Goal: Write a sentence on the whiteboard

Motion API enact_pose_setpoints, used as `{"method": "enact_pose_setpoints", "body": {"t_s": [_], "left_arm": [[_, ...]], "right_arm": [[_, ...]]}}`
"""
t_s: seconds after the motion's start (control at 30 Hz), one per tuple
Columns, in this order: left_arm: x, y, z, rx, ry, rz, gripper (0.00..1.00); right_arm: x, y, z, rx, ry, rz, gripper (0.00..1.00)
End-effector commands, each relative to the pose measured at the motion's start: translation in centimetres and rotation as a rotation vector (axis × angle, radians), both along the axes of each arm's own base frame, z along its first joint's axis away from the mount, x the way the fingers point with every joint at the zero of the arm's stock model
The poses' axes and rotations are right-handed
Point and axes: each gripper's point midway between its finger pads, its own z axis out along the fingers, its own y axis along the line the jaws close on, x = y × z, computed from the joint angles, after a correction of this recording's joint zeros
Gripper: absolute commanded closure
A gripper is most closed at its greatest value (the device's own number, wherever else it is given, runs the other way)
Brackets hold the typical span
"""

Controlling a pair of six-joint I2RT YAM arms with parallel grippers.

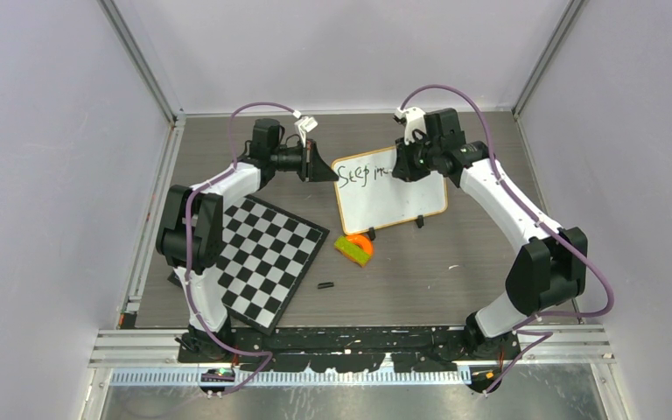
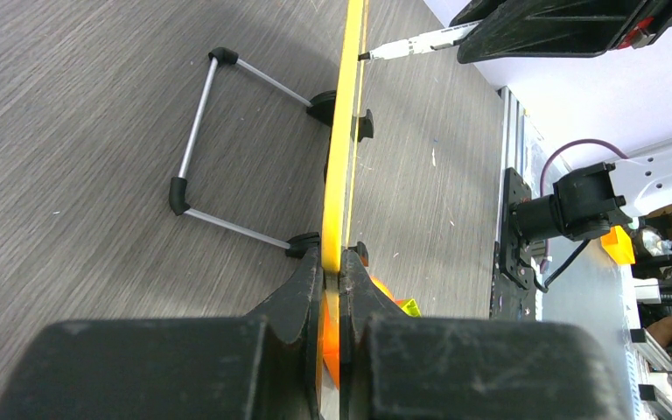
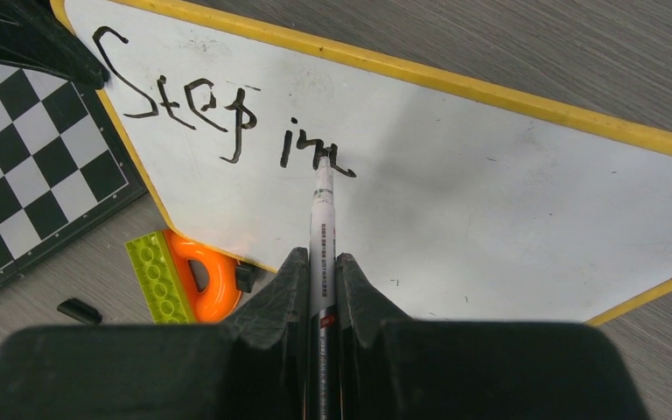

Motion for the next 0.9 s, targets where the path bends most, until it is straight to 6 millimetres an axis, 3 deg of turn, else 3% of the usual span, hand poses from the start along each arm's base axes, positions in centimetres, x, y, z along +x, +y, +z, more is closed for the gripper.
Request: {"method": "enact_pose_setpoints", "body": {"t_s": [0.0,0.4,0.73,0.87], "left_arm": [[-0.2,-0.4,1.6,-0.005,-0.071,-0.012,1.00],[-0.3,-0.3,1.5,-0.001,-0.072,-0.012,1.00],[-0.2,-0.4,1.6,-0.002,-0.071,-0.011,1.00],[-0.3,-0.3,1.6,-0.002,-0.070,-0.011,1.00]], "right_arm": [[1.1,0.5,1.4,0.013,-0.052,-0.008,1.00],[2.2,-2.1,1.9,-0.040,-0.085,-0.086,1.00],[1.5,-2.0,2.4,-0.021,-0.071,-0.071,1.00],[0.8,-1.8,3.8,0.006,-0.099,-0.052,1.00]]}}
